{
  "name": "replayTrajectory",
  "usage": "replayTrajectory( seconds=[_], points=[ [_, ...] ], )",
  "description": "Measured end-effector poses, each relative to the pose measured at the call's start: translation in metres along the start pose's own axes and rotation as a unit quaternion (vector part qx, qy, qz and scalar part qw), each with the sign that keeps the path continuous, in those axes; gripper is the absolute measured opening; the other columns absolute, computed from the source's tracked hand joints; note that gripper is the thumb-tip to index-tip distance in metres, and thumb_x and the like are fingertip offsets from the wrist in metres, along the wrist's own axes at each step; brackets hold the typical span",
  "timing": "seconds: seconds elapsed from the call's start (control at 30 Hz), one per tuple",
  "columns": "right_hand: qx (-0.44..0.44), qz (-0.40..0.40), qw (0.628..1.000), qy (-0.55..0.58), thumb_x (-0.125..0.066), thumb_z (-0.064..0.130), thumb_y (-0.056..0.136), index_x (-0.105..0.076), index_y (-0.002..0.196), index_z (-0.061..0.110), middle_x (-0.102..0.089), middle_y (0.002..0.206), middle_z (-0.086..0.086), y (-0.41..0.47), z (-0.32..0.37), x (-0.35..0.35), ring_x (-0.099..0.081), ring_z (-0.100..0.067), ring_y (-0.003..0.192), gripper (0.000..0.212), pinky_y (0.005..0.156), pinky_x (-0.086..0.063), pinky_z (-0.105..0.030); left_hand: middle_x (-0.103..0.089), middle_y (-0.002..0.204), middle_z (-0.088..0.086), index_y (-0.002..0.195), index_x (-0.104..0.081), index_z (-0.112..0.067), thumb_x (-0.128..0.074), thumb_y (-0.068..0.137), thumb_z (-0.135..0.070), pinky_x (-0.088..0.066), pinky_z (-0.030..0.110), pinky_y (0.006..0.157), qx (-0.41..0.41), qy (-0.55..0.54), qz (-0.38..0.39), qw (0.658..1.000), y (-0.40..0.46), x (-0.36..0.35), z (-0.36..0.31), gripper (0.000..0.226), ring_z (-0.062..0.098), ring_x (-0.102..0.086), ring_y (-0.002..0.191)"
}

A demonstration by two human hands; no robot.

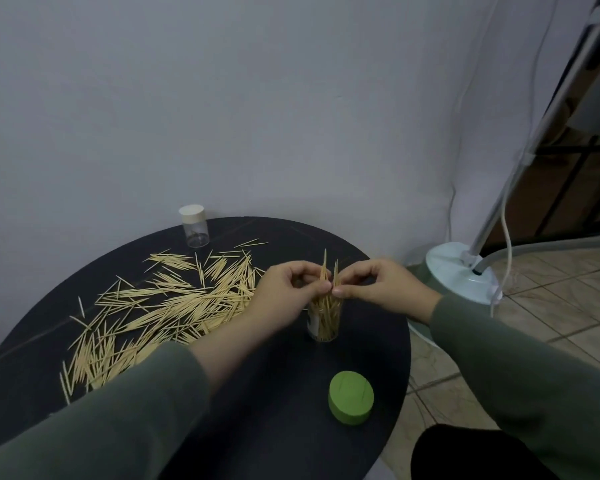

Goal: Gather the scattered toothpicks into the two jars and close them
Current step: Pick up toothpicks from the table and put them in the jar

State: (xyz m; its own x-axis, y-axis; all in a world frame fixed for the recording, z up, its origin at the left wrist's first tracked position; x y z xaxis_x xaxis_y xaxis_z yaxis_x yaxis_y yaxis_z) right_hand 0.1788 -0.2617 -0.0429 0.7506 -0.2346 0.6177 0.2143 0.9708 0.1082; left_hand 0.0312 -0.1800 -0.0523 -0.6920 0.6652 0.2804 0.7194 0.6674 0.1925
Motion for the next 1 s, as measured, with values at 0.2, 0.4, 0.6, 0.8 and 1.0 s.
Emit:
replayTrajectory(
  seconds=[0.2,0.4,0.6,0.8,1.0],
  points=[
    [0.019,0.014,0.999,-0.049,-0.076,0.038,0.078,-0.067,0.1,0.042,-0.068,0.1,0.012,-0.001,0.006,-0.006,-0.06,-0.017,0.093,0.024,0.086,-0.053,-0.041,-0.067,0.077,-0.01,0.132,-0.044,-0.037,-0.072,0.084,-0.02,-0.051,0.023,0.077,-0.104,0.17,-0.017,0.98,-0.003,0.008,-0.007,0.058,0.0,-0.063,0.08],
    [0.003,0.052,0.996,-0.079,-0.071,0.064,0.059,-0.052,0.114,0.05,-0.062,0.105,0.017,-0.004,0.01,-0.005,-0.056,-0.018,0.096,0.06,0.085,-0.052,-0.037,-0.063,0.086,-0.016,0.117,-0.059,-0.037,-0.067,0.087,-0.035,-0.042,0.023,0.076,-0.16,0.298,-0.017,0.941,-0.006,0.007,-0.009,0.031,0.0,-0.051,0.088],
    [-0.027,0.087,0.988,-0.129,-0.08,0.056,0.062,-0.058,0.126,0.035,-0.062,0.106,0.018,-0.005,0.005,-0.013,-0.058,-0.009,0.096,0.071,0.085,-0.052,-0.029,-0.065,0.115,-0.014,0.111,-0.071,-0.03,-0.048,0.092,-0.045,-0.035,0.018,0.078,-0.259,0.417,0.0,0.871,-0.005,0.007,-0.01,0.033,0.006,-0.04,0.096],
    [-0.025,0.084,0.989,-0.116,-0.081,0.052,0.066,-0.064,0.117,0.036,-0.067,0.097,0.011,-0.004,0.006,-0.014,-0.06,-0.015,0.087,0.056,0.078,-0.052,-0.032,-0.063,0.124,-0.011,0.139,-0.05,-0.023,-0.036,0.096,-0.046,-0.046,0.034,0.082,-0.322,0.479,0.093,0.811,-0.013,0.009,-0.018,0.051,0.017,-0.049,0.106],
    [-0.027,0.085,0.991,-0.102,-0.079,0.057,0.061,-0.064,0.107,0.045,-0.068,0.102,0.008,-0.002,0.004,-0.016,-0.061,-0.022,0.094,0.05,0.085,-0.053,-0.045,-0.068,0.108,-0.01,0.124,-0.062,-0.023,-0.045,0.095,-0.043,-0.049,0.039,0.075,-0.38,0.487,0.119,0.777,-0.022,0.001,-0.022,0.039,0.017,-0.052,0.104]
  ],
)
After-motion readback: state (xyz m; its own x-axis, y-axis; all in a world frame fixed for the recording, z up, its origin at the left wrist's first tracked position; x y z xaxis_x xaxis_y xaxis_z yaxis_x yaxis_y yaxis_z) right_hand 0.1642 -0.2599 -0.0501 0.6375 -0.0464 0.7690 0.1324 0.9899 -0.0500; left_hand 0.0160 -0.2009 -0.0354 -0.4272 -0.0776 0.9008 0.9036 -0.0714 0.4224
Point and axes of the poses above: each hand's wrist, its own y-axis towards the middle knuckle, its own x-axis out of the back of the hand, z = x × y, the point moved 5 cm from there along y, towards the middle knuckle
